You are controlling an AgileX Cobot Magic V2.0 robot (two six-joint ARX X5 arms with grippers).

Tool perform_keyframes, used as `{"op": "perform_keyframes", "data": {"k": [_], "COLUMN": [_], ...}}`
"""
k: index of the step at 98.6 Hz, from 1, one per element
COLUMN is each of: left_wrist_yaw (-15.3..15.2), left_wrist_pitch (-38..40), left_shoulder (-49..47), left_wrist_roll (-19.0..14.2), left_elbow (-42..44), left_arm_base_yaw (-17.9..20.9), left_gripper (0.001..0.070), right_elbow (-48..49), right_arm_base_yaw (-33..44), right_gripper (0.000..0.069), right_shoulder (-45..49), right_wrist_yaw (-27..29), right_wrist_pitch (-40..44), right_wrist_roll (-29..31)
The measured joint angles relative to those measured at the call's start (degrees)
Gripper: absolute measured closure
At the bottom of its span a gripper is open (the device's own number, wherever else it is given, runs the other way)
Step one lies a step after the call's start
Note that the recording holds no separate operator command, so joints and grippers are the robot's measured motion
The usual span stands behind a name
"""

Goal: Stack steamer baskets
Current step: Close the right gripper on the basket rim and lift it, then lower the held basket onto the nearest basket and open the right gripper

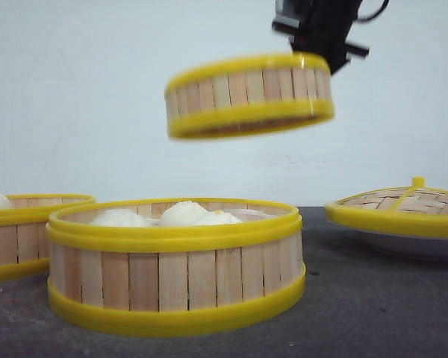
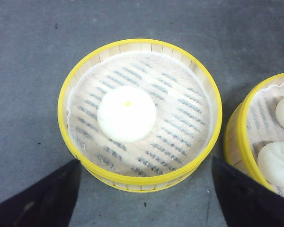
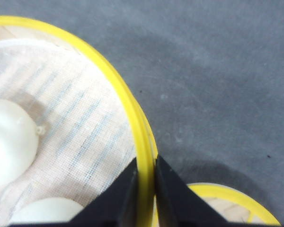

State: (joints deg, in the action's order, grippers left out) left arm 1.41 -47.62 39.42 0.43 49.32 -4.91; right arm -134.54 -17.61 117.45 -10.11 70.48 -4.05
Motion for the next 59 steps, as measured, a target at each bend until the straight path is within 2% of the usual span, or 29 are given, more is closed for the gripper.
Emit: {"op": "perform_keyframes", "data": {"k": [22,40,59], "left_wrist_yaw": [0.0,-0.17,-4.2], "left_wrist_pitch": [-0.09,-1.49,-1.99], "left_shoulder": [-0.02,-0.55,-1.97], "left_wrist_roll": [0.0,0.24,0.37], "left_elbow": [0.0,0.0,0.0], "left_arm_base_yaw": [-2.08,-5.2,-6.91], "left_gripper": [0.0173,0.0173,0.0173], "right_elbow": [-0.33,-0.31,3.93], "right_arm_base_yaw": [-2.16,-5.09,-7.98], "right_gripper": [0.0659,0.0659,0.0659], "right_shoulder": [-2.78,-2.8,-6.12], "right_wrist_yaw": [0.13,0.57,0.5], "right_wrist_pitch": [6.05,6.82,6.88], "right_wrist_roll": [-0.04,-0.22,-0.24]}}
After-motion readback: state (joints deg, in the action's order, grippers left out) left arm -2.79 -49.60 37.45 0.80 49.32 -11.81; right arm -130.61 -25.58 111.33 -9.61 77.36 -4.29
